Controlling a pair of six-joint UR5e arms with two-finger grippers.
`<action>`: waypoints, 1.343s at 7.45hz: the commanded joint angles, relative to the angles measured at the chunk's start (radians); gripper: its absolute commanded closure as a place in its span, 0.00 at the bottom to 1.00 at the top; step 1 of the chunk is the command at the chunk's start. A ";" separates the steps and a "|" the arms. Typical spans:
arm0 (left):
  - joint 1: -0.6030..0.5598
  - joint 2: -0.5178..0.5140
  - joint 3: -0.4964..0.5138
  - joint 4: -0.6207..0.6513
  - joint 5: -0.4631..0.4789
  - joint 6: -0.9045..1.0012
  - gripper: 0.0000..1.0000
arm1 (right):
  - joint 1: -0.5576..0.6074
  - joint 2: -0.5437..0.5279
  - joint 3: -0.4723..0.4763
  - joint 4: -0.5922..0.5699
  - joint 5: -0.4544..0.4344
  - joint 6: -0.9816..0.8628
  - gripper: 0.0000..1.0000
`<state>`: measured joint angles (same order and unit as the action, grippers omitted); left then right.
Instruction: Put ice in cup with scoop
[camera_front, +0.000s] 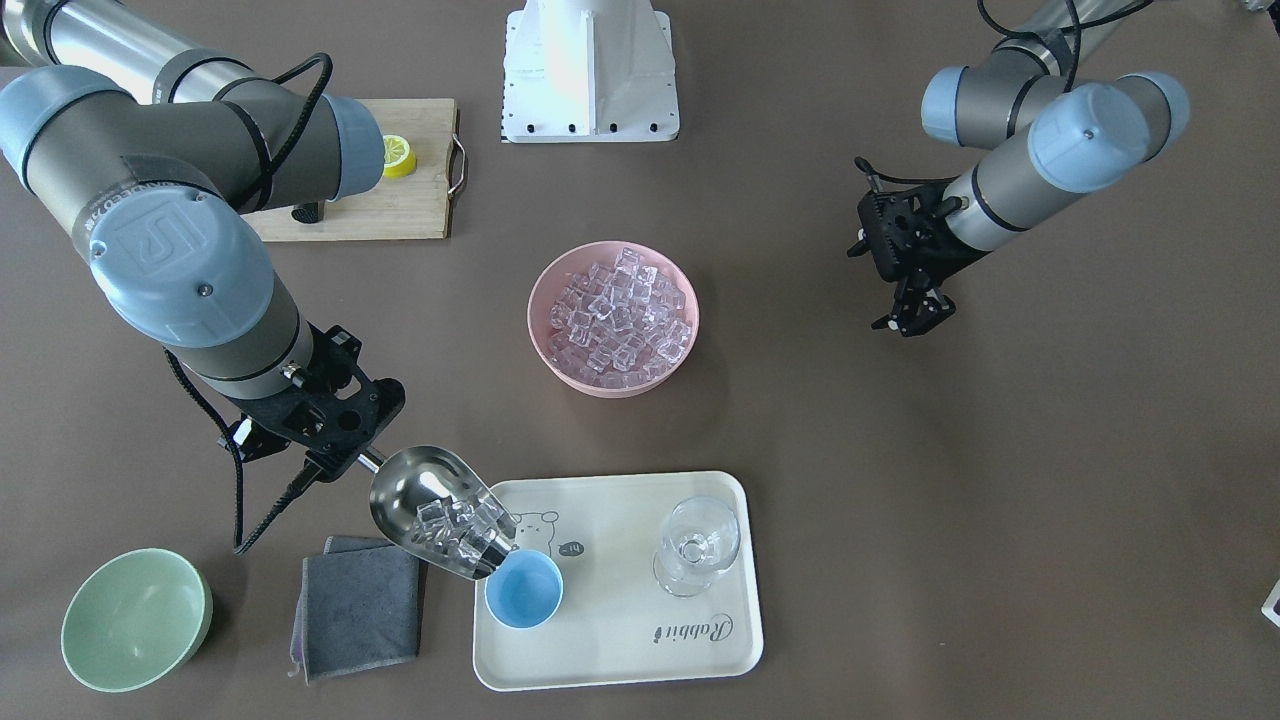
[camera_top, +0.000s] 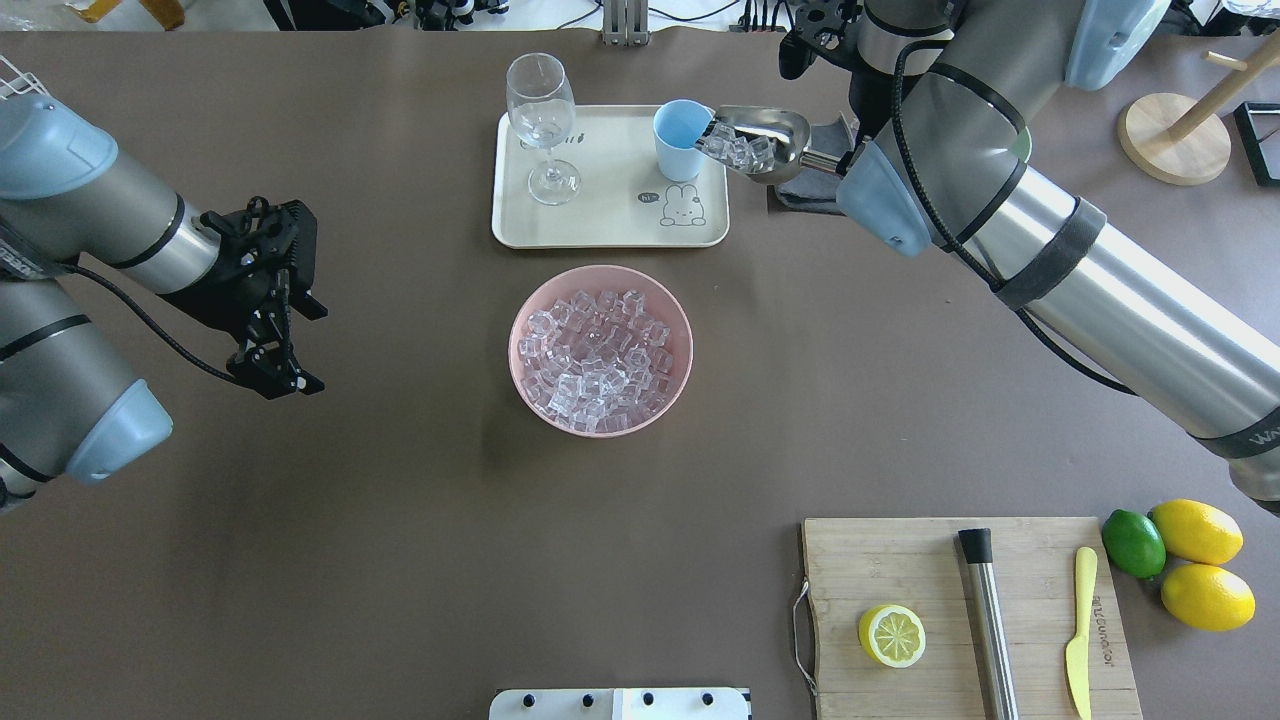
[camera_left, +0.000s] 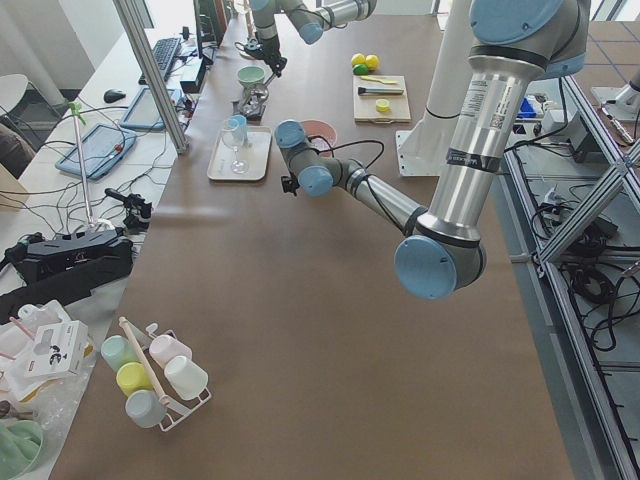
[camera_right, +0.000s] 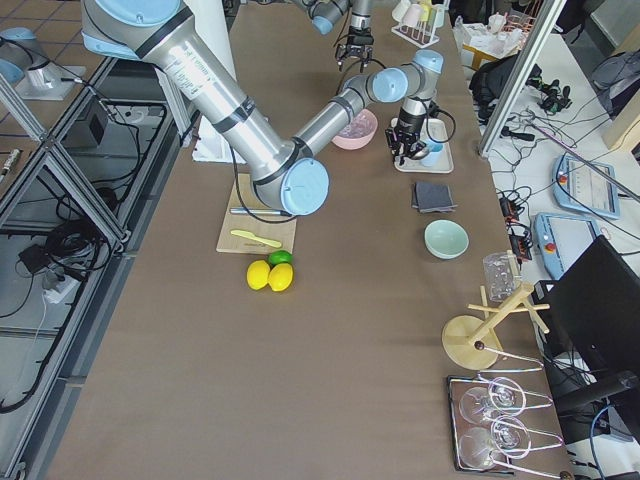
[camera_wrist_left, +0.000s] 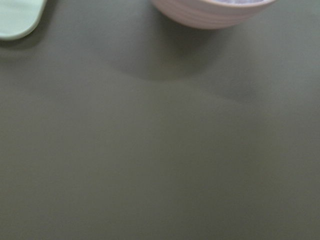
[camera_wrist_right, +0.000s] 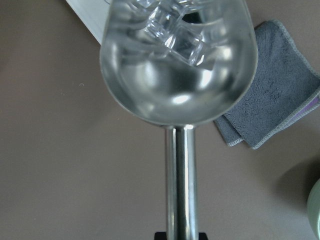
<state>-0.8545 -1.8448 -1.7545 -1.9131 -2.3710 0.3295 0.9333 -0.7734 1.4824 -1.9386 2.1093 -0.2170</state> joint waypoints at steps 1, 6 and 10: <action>-0.167 0.057 0.000 0.159 -0.063 -0.083 0.01 | 0.002 0.052 -0.005 -0.095 -0.031 -0.025 1.00; -0.547 0.245 0.065 0.163 -0.069 -0.317 0.01 | 0.007 0.175 -0.178 -0.109 -0.089 -0.050 1.00; -0.699 0.279 0.156 0.157 -0.071 -0.308 0.01 | 0.005 0.226 -0.200 -0.207 -0.109 -0.099 1.00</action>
<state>-1.5070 -1.5851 -1.6112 -1.7499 -2.4432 0.0159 0.9403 -0.5611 1.2770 -2.0981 2.0061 -0.2943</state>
